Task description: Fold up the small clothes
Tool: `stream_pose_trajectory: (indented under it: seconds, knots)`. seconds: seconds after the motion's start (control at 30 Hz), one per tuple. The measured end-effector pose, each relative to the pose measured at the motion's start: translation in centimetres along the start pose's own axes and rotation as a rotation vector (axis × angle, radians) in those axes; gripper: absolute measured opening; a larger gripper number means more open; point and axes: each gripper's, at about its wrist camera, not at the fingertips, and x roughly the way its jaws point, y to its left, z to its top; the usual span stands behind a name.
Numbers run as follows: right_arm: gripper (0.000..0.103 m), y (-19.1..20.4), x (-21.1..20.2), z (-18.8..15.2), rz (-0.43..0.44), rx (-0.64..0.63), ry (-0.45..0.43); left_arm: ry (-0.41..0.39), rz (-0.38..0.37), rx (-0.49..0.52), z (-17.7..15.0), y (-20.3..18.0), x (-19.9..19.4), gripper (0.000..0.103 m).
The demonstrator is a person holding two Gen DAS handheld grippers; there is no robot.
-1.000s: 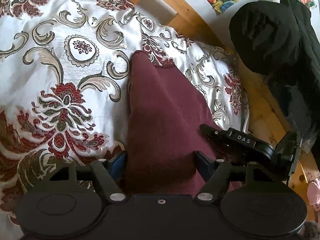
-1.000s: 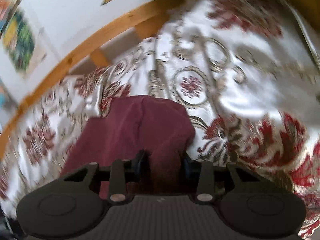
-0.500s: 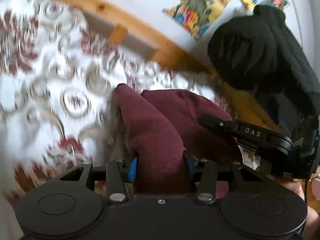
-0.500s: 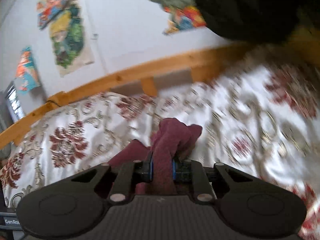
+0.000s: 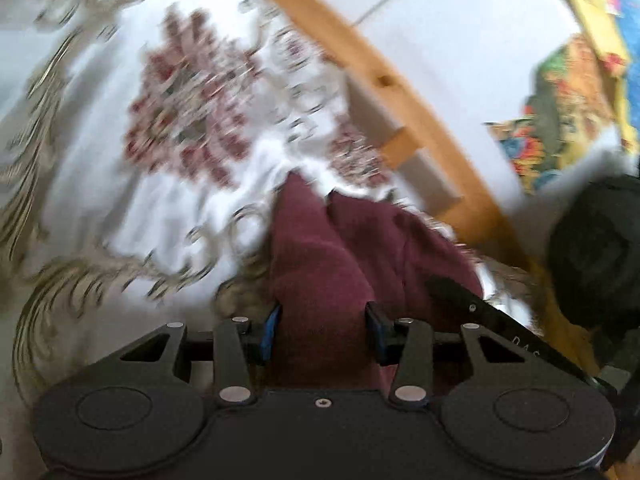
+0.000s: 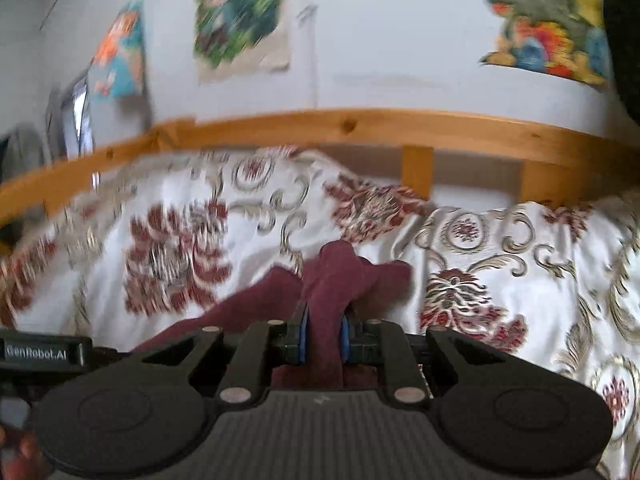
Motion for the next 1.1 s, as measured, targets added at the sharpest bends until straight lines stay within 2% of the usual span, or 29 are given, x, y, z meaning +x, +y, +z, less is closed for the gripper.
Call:
stream_pose_trajectory:
  seconds: [0.07,0.17,0.37,0.43,0.5,0.57,0.67,0.8,0.83,0.97,1.03,1.1]
  knots:
    - [0.018,0.4,0.7,-0.4,-0.031,-0.030,-0.001,0.002,0.006,-0.011,-0.2,0.2,0.1,0.046]
    - [0.018,-0.5,1.1,-0.9,-0.087,0.009,0.006,0.006,0.026,0.022,-0.3,-0.1,0.4,0.047]
    - [0.019,-4.6,1.1,-2.7,-0.185,0.205,0.042,0.051,0.081,0.014,-0.9,0.4,0.9,0.051]
    - [0.027,-5.6,1.2,-3.4,-0.201,0.257,0.055,0.052,0.087,0.028,-0.9,0.3,1.0,0.052]
    - [0.041,-5.9,1.0,-3.8,-0.224,0.276,0.056,0.054,0.096,0.050,-1.0,0.0,1.1,0.053]
    - [0.050,-6.0,0.4,-3.9,-0.240,0.295,0.047,0.059,0.105,0.058,-1.1,-0.1,1.3,0.056]
    - [0.055,-6.1,-0.8,-3.5,-0.257,0.310,0.031,0.070,0.107,0.060,-1.0,-0.2,1.3,0.063]
    - [0.076,-5.9,-3.1,-3.1,-0.269,0.325,0.007,0.087,0.120,0.088,-0.9,-0.8,1.1,0.075]
    - [0.078,-5.7,-3.8,-3.1,-0.269,0.327,-0.003,0.089,0.125,0.100,-0.9,-1.1,0.9,0.079]
    - [0.099,-4.6,-6.9,-3.1,-0.287,0.312,-0.058,0.058,0.128,0.169,-0.8,-2.7,-0.5,0.092]
    - [0.103,-4.0,-8.3,-3.2,-0.303,0.309,-0.098,0.027,0.124,0.232,-0.9,-3.7,-1.8,0.102]
    - [0.103,-3.4,-9.9,-3.7,-0.303,0.299,-0.137,-0.006,0.115,0.306,-1.1,-4.8,-3.4,0.102]
